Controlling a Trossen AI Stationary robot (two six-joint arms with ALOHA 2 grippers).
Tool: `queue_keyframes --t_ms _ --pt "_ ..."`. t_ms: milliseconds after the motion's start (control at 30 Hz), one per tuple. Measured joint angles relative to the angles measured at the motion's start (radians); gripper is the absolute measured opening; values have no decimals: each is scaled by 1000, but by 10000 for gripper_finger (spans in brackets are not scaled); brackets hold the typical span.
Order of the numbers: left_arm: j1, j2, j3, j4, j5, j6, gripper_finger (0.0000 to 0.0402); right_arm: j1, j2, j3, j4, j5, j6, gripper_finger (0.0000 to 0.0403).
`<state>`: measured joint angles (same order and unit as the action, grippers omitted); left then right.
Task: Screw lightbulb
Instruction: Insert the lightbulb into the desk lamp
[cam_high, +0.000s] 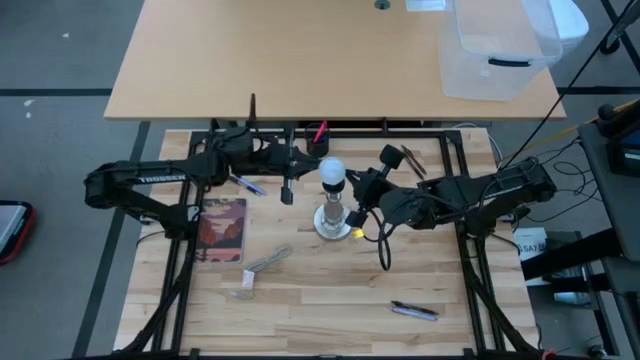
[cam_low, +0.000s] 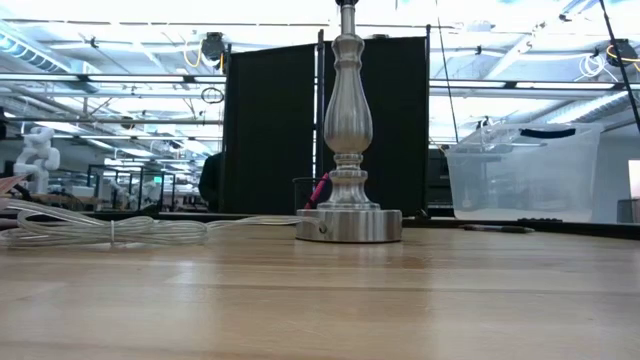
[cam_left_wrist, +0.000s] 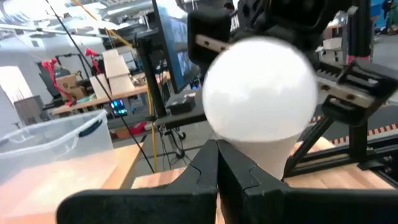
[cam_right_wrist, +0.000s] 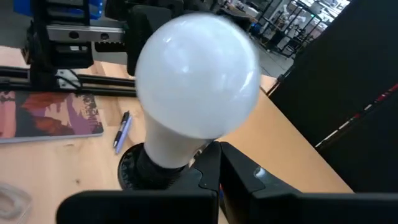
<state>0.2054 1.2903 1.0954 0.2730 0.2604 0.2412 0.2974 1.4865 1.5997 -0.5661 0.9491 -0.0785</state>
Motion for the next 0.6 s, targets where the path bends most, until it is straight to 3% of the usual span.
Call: queue_keyframes --t_ms 367,600 --pt "27 30 -1 21 -12 -7 0 0 16 0 -23 23 20 0" --pt "59 -36 -1 -40 7 0 0 25 15 0 -89 151 70 0"
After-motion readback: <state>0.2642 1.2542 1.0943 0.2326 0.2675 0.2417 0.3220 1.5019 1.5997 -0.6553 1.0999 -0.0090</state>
